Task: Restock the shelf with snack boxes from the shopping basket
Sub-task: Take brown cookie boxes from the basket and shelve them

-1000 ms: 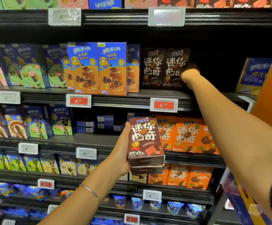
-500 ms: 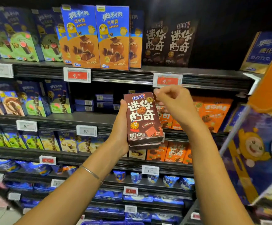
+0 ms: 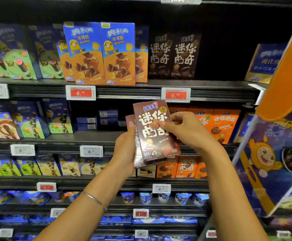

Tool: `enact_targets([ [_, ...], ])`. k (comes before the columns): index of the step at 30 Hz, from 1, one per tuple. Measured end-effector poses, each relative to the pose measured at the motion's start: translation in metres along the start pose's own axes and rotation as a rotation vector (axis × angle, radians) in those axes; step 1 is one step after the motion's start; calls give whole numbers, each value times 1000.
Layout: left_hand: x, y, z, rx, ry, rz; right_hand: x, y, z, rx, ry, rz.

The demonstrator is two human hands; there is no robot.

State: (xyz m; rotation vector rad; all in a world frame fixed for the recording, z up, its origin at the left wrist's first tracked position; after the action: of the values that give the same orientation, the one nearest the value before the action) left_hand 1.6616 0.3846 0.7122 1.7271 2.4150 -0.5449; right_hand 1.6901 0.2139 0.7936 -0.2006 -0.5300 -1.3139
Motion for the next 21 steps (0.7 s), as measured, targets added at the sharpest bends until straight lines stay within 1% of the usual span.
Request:
enact_targets([
  [5,-10,3,-2,17,-29,16,24,-11,19,64,-52,-48],
  [9,-17,2,-4,11,-3,35,54,-16,36,182,31,-97],
  [12,-20,3,-3,12,1,46,90,-8,49,259,144,-235],
  [15,-25,6,-2,-11,18,54,129,13,54,330,215,-416],
  [18,-29,10,-2,-27,42,54,164,45,46,331,261,-625],
  [21,-35,13,-3,-42,47,48,181,79,36,302,213,-764],
])
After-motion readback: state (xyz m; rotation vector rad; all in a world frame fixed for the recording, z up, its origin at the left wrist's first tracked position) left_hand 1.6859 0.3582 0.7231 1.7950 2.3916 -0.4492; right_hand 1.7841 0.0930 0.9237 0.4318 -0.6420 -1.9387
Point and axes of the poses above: each hand's wrist, its own y-axis towards the middle knuckle, its own x-axis out of the back of the hand, z = x × y, the point moved 6 cm from there along y, towards the middle knuckle, and after that the axes turned 1 degree about y, right-handed, at the moved point
